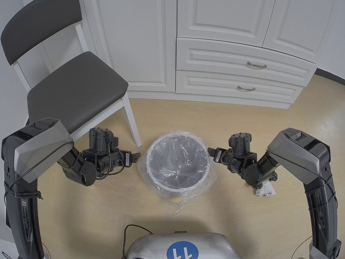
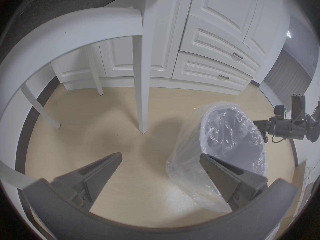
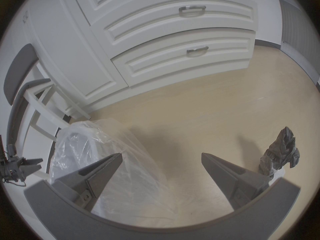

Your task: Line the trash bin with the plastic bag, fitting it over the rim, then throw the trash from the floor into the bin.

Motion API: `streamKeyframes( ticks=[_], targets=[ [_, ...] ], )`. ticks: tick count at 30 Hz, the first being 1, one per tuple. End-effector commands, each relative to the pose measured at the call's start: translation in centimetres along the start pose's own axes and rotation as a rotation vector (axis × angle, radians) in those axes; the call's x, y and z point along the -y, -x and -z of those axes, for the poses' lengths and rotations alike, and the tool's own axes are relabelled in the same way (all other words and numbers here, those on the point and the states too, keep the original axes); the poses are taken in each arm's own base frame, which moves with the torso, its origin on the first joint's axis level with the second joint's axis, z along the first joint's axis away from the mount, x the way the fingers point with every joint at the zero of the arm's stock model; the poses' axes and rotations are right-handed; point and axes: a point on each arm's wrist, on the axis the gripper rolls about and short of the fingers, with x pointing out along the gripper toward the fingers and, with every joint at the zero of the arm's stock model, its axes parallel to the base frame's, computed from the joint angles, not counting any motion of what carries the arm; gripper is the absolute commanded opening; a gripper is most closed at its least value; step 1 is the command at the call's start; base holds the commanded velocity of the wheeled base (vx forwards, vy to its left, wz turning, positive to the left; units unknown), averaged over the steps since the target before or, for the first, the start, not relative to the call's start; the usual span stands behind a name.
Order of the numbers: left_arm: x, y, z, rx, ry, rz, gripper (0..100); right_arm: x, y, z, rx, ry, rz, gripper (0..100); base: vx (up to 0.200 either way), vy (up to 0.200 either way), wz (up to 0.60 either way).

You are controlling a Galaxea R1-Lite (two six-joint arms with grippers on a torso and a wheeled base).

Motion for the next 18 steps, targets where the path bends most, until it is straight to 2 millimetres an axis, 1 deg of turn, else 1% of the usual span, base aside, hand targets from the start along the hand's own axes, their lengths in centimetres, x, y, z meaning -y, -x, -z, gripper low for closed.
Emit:
streamKeyframes(
  ticks=[1, 5, 7, 8, 10, 12, 16, 17, 18],
  targets=[
    [-0.1, -0.1, 0.1, -0.003, 0.001, -0.001, 100, 0.2, 1.5, 0.2, -0.099, 0.018, -0.014, 100, 0.0, 0.0, 0.0],
    [-0.1, 0.0, 0.1, -0.002, 0.001, -0.001, 100, -0.1, 2.8, 0.2, -0.182, 0.036, -0.025, 100, 0.0, 0.0, 0.0],
    [-0.1, 0.0, 0.1, -0.002, 0.001, -0.001, 100, -0.1, 3.0, 0.3, -0.196, 0.044, -0.02, 100, 0.0, 0.0, 0.0],
    [-0.1, 0.0, 0.1, -0.002, 0.001, -0.001, 100, -0.3, 3.5, 0.9, -0.231, 0.066, -0.019, 100, 0.0, 0.0, 0.0],
    [-0.1, 0.0, 0.0, 0.0, 0.001, -0.001, 100, -0.7, 3.7, 1.6, -0.249, 0.086, -0.027, 100, 0.0, 0.0, 0.0],
    [-0.1, 0.0, 0.0, 0.0, 0.001, -0.001, 100, -0.8, 3.6, 1.7, -0.247, 0.098, -0.03, 100, 0.0, 0.0, 0.0],
    [-0.1, 0.0, -0.1, 0.001, 0.002, -0.003, 100, 0.1, 3.4, 0.7, -0.224, 0.089, -0.013, 100, 0.0, 0.0, 0.0],
    [-0.1, 0.0, 0.0, 0.001, 0.002, -0.003, 100, 0.4, 3.4, 0.1, -0.207, 0.08, -0.007, 100, 0.0, 0.0, 0.0],
    [-0.1, 0.0, 0.0, 0.0, 0.002, -0.003, 100, 0.4, 3.5, -0.4, -0.195, 0.075, -0.009, 100, 0.0, 0.0, 0.0]
  ],
)
